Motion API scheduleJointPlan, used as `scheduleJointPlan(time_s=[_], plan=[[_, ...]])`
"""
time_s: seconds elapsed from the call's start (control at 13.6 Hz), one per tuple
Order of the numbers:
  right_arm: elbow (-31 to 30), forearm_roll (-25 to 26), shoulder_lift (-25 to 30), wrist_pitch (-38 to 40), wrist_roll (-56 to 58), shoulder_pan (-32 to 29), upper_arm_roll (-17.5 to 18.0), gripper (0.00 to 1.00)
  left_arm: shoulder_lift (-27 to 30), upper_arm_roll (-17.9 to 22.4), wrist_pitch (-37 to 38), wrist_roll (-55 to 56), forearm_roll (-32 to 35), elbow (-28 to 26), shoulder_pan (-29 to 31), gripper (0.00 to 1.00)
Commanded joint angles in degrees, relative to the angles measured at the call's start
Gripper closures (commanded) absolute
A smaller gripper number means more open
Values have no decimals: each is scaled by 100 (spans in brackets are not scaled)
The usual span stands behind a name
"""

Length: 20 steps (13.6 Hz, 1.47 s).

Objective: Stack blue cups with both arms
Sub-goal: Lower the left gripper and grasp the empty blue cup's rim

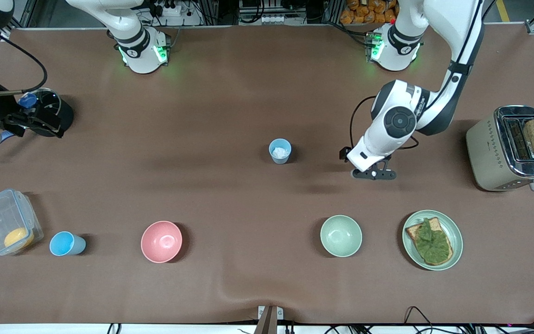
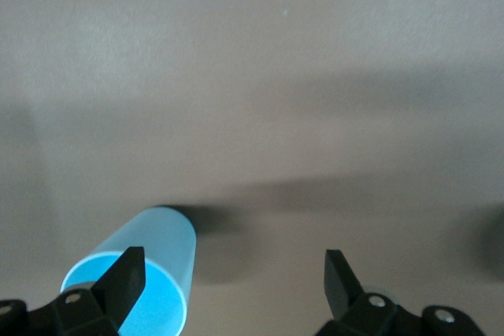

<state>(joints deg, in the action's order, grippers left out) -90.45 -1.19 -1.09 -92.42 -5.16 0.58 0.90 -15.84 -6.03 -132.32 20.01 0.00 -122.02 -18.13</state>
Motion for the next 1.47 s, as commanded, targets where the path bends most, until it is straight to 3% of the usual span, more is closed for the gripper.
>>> scheduleJointPlan(time_s=[0.0, 0.22, 0.59, 0.66, 0.88, 1.03, 1.39], plan=[[133, -83, -94, 118, 50, -163, 77, 0, 547, 23, -294, -14, 0, -708, 37, 0], [133, -91, -94, 181, 68, -181, 77, 0, 538, 23, -688, -32, 0, -1016, 124, 0], [133, -91, -94, 181, 164, -233, 86, 0, 301, 31, -901, -23, 0, -1035, 108, 0], [133, -91, -102, 189, 173, -233, 86, 0, 266, 31, -936, -23, 0, -1035, 116, 13], [124, -91, -94, 189, 208, -242, 86, 0, 239, 31, -980, -41, 324, -1043, 116, 72], [124, -91, -94, 189, 217, -251, 86, 0, 169, 31, -989, -50, 605, -1035, 125, 100], [124, -91, -94, 224, 217, -242, 77, 0, 405, 23, -927, -59, 703, -1000, 125, 100]])
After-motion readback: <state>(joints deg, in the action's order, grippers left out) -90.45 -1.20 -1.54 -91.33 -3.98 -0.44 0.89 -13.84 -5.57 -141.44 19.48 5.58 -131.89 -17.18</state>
